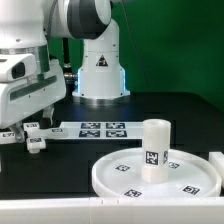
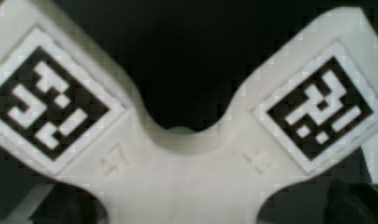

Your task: Assemble round table

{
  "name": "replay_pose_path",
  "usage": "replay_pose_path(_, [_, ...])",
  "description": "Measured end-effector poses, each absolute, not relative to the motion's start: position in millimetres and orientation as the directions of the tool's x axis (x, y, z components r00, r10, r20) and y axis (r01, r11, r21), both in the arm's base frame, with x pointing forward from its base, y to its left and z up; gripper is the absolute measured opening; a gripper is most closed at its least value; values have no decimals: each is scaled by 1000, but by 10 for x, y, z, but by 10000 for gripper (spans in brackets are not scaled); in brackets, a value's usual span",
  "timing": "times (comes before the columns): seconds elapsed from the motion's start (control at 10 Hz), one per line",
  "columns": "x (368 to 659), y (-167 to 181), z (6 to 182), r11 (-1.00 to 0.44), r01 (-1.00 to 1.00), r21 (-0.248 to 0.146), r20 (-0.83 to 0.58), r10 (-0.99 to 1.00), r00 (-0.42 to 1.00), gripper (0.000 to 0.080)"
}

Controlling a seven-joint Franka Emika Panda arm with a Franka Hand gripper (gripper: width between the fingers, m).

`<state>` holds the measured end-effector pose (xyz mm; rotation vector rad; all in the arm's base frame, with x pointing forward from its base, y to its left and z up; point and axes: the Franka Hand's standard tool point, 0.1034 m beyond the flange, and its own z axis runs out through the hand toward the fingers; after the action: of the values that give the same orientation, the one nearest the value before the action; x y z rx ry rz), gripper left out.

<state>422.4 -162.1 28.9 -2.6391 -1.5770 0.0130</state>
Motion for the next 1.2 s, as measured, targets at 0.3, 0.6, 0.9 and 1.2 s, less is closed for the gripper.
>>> replay_pose_path(0.3, [4205, -1618, 235, -472, 879, -72, 25, 880, 475, 649])
replay_pose_path(0.6, [4209, -1618, 231, -473, 878, -73, 25, 879, 475, 533])
replay_pose_path(0.9, [4211, -1617, 232, -473, 878, -73, 25, 879, 476, 447])
replay_pose_path(1.2, [4246, -1573, 274, -496, 866, -71, 25, 867, 498, 447])
